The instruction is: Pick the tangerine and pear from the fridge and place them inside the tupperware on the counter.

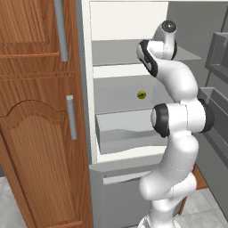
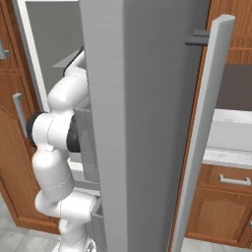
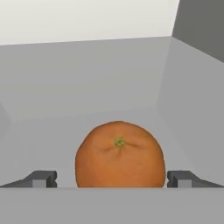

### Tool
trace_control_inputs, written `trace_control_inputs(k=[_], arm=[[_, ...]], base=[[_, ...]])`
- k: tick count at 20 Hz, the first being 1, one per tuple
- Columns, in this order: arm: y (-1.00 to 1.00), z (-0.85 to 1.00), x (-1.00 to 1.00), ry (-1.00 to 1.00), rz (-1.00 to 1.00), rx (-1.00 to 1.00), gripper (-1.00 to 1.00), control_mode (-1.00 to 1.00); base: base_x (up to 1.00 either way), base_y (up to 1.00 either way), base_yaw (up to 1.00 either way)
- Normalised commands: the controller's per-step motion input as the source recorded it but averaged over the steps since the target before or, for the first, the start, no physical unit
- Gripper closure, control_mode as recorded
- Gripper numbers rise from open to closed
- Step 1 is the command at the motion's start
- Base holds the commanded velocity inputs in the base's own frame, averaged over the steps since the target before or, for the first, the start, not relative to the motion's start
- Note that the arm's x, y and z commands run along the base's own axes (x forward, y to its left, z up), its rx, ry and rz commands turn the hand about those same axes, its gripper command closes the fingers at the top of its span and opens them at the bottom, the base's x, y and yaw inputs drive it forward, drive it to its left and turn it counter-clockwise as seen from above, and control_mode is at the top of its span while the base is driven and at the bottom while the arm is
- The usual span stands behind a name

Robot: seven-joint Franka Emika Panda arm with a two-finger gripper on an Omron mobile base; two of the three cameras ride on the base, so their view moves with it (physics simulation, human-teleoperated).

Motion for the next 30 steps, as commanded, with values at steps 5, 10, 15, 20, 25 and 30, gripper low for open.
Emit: trace_control_inputs(k=[5,10,15,20,25,30], arm=[[-0.13,0.00,0.40,0.00,0.00,0.00,-1.00,-1.00],[-0.19,0.00,0.35,0.00,0.00,0.00,-1.00,-1.00],[-0.13,-0.13,0.10,0.00,0.00,0.00,-1.00,-1.00],[-0.02,-0.66,0.00,0.09,-0.05,0.00,1.00,-1.00],[0.00,-0.86,0.00,0.06,-0.06,0.00,1.00,-1.00],[0.00,-0.19,0.12,-0.05,0.00,0.00,1.00,-1.00]], base=[[0.00,0.00,0.00],[0.00,0.00,0.00],[0.00,0.00,0.00],[0.00,0.00,0.00],[0.00,0.00,0.00],[0.00,0.00,0.00]])
